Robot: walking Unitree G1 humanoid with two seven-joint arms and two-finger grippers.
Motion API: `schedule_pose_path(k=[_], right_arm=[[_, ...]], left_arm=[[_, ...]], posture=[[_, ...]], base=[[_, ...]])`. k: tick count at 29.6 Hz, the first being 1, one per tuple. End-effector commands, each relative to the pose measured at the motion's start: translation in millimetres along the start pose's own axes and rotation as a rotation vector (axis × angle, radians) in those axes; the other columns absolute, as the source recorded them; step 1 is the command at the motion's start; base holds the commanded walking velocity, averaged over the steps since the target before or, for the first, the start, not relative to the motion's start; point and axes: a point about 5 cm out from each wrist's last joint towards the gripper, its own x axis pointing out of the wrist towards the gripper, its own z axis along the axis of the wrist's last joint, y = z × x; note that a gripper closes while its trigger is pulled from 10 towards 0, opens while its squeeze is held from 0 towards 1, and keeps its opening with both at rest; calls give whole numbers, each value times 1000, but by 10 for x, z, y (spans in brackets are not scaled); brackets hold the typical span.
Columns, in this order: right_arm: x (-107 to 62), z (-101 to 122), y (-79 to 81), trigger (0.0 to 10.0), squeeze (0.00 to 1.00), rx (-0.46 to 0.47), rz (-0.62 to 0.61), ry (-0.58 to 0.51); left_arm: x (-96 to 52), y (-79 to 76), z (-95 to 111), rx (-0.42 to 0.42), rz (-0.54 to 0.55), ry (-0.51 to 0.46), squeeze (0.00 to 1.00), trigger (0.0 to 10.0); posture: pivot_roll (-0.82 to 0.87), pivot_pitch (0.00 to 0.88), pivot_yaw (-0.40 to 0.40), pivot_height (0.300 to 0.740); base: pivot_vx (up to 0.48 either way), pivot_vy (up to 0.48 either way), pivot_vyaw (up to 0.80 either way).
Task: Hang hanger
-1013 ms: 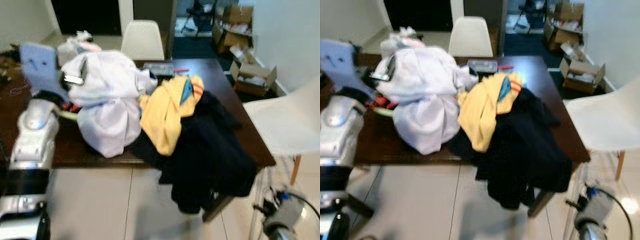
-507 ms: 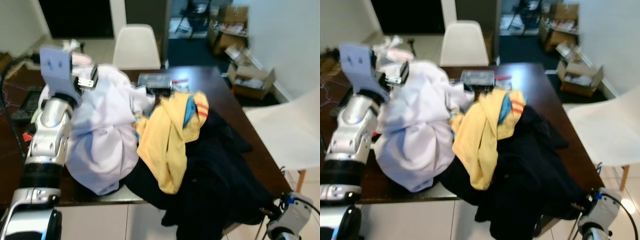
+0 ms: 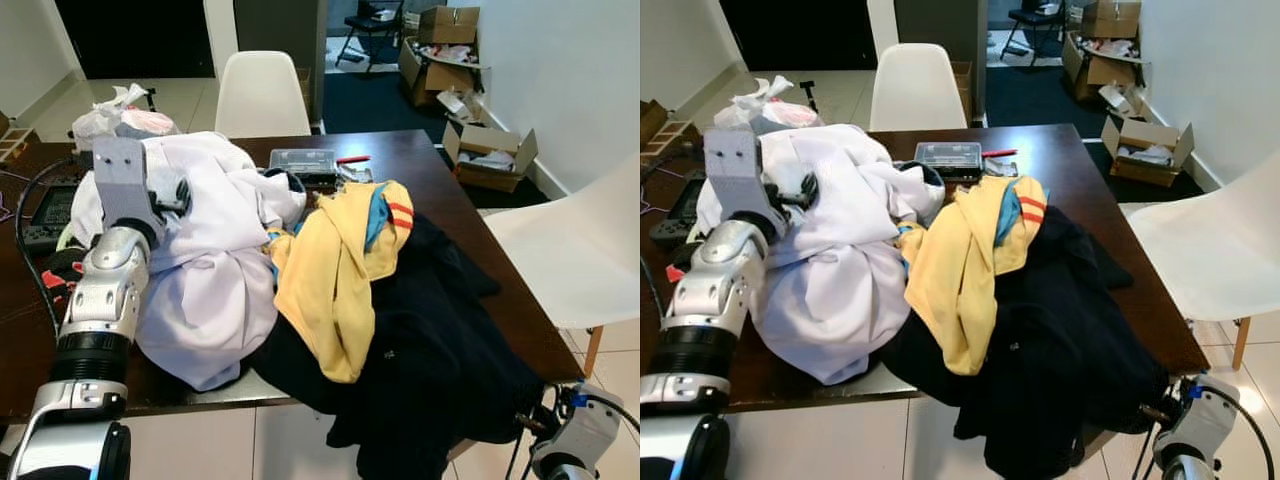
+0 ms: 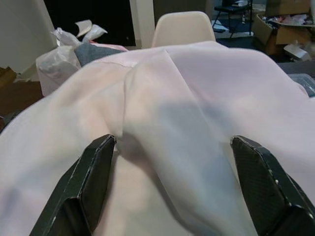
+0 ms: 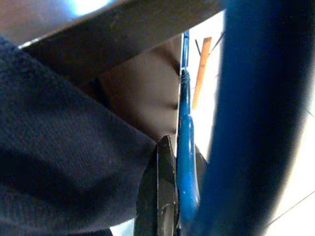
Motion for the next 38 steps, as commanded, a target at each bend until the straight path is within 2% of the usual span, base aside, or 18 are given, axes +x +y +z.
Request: schedule_pose_path(k=[1, 5, 6, 7, 8, 14, 19, 21, 22, 25, 26, 28, 30, 33, 35, 36, 37, 38], right_arm=[[-8, -6, 32, 10000, 0, -6, 14, -2], [-10, -8, 27, 10000, 0, -5, 11, -3], [-13, -11, 26, 10000, 0, -4, 10, -3], [-13, -11, 26, 10000, 0, -4, 10, -3], [-17, -14, 25, 10000, 0, -3, 9, -4], [-26, -17, 26, 10000, 0, -1, 7, -5], [-30, -19, 29, 10000, 0, 0, 8, -6], [-31, -19, 31, 10000, 0, 0, 8, -6], [-30, -19, 31, 10000, 0, 1, 8, -6], [-30, -19, 31, 10000, 0, 1, 8, -6], [-30, -19, 30, 10000, 0, 1, 7, -6], [-30, -19, 30, 10000, 0, 1, 7, -6], [-22, -19, 35, 10000, 0, 2, 6, -4], [-16, -19, 41, 10000, 0, 2, 5, -3], [-13, -18, 45, 10000, 0, 3, 5, -3], [-12, -18, 49, 10000, 0, 3, 6, -3], [-12, -18, 49, 10000, 0, 3, 6, -3], [-11, -18, 52, 10000, 0, 3, 6, -3]], left_arm=[[10, 70, -56, 26, 0, 48, 0, 10000], [14, 58, -129, 66, -22, 91, 0, 10000], [12, 59, -130, 66, -23, 91, 0, 1373], [12, 59, -130, 66, -23, 91, 0, 1373], [11, 64, -113, 71, -27, 82, 0, 0], [24, 100, 37, 109, -10, 25, 0, 0], [35, 83, 166, 95, -20, -18, 0, 0], [35, -29, 359, 35, -92, -99, 0, 0], [9, -164, 535, -17, -182, -176, 0, 0], [-19, -254, 652, -48, -247, -228, 0, 0], [-62, -367, 800, -86, -331, -284, 0, 0], [-62, -367, 800, -86, -331, -284, 0, 0], [-155, -555, 1097, -135, -491, -379, 0, 0], [-192, -616, 1252, -169, -558, -420, 0, 0], [-164, -600, 1278, -137, -536, -418, 0, 0], [-106, -547, 1254, -103, -468, -389, 0, 7725], [-106, -547, 1254, -103, -468, -389, 0, 7725], [-24, -436, 1167, -49, -348, -333, 353, 10000]], posture=[[1, 125, 13, 740], [-2, 126, 15, 740], [-4, 127, 17, 740], [-4, 127, 17, 740], [-4, 127, 17, 740], [-1, 131, 18, 740], [1, 130, 19, 740], [2, 130, 18, 740], [2, 129, 19, 740], [2, 129, 19, 740], [2, 129, 19, 740], [2, 129, 19, 740], [3, 123, 21, 740], [5, 120, 22, 740], [4, 120, 23, 740], [4, 118, 25, 740], [4, 118, 25, 740], [3, 117, 26, 740]], base=[[0, 0, 0], [0, 0, 0], [0, 0, 0], [0, 0, 0], [0, 0, 0], [0, 0, 0], [0, 0, 0], [0, 0, 0], [0, 0, 0], [0, 0, 0], [0, 0, 0], [0, 0, 0], [0, 0, 0], [0, 0, 0], [0, 0, 0], [0, 0, 0], [0, 0, 0], [0, 0, 0]])
